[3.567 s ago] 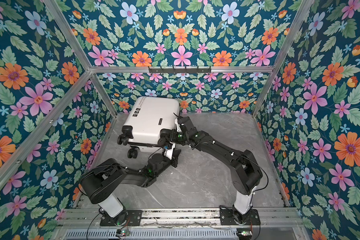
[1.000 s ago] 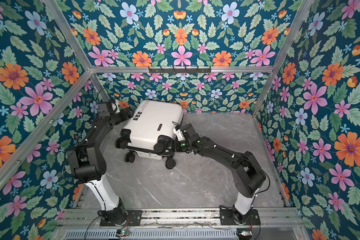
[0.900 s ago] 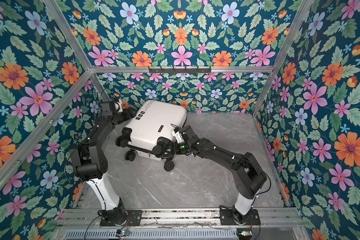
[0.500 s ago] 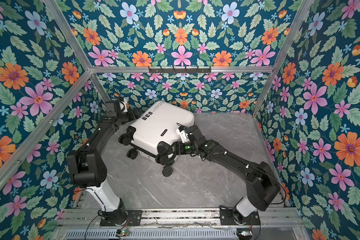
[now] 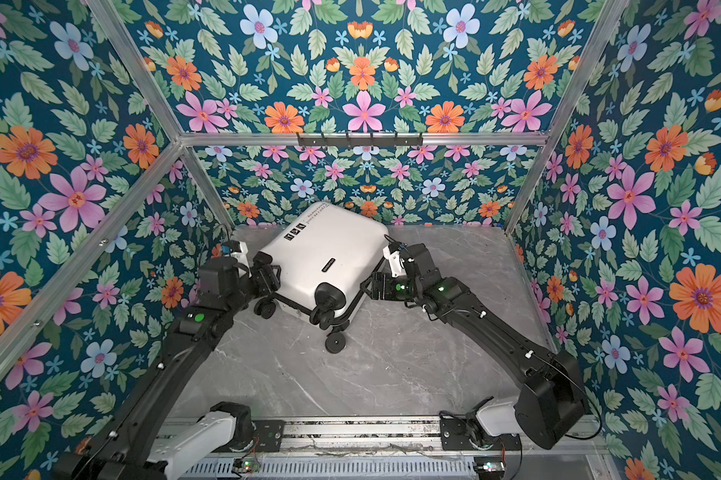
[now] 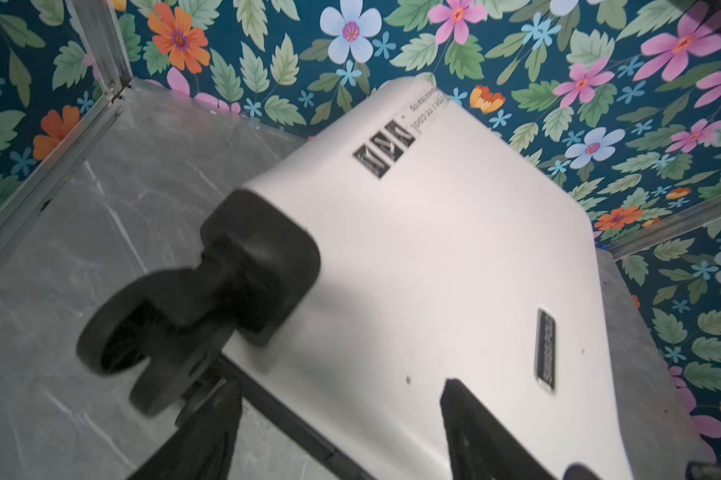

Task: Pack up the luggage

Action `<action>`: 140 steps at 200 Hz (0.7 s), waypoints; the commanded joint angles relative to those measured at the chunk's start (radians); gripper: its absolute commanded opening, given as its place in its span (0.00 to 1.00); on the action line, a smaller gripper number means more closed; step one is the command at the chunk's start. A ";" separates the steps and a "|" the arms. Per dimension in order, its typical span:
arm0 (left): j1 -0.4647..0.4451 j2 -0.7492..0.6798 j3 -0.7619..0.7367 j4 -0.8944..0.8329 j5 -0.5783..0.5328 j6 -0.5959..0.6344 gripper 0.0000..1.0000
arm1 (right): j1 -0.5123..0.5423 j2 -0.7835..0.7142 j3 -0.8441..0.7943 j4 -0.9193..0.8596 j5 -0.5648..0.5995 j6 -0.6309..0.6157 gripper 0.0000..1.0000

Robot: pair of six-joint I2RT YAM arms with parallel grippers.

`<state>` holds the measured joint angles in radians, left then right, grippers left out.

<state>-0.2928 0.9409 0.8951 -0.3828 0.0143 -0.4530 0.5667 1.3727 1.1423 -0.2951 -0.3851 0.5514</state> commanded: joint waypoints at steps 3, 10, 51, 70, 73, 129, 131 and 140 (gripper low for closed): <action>-0.085 -0.113 -0.119 -0.110 -0.065 -0.092 0.74 | 0.001 -0.009 0.005 -0.009 -0.009 0.003 0.79; -0.106 -0.148 -0.173 -0.090 -0.065 -0.110 0.74 | 0.000 -0.011 0.002 -0.008 -0.012 0.001 0.79; -0.163 -0.165 -0.416 0.123 -0.051 -0.118 0.75 | 0.000 -0.035 -0.038 0.019 -0.014 0.019 0.78; -0.171 -0.132 -0.543 0.349 -0.082 -0.092 0.78 | 0.001 -0.048 -0.061 0.044 -0.014 0.041 0.78; -0.170 -0.131 -0.563 0.393 -0.085 -0.092 0.78 | 0.000 -0.049 -0.064 0.046 -0.013 0.044 0.78; -0.205 -0.086 -0.886 1.085 -0.111 0.164 0.74 | 0.001 -0.091 -0.096 0.047 0.009 0.059 0.77; -0.206 -0.084 -0.892 1.110 -0.109 0.178 0.74 | 0.000 -0.092 -0.096 0.045 0.008 0.058 0.77; -0.209 -0.076 -0.908 1.170 -0.119 0.222 0.73 | 0.000 -0.090 -0.095 0.037 0.008 0.052 0.77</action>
<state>-0.4923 0.8501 0.0383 0.4065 -0.0952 -0.4175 0.5671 1.2884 1.0481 -0.2718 -0.3874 0.5999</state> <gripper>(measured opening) 0.738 0.771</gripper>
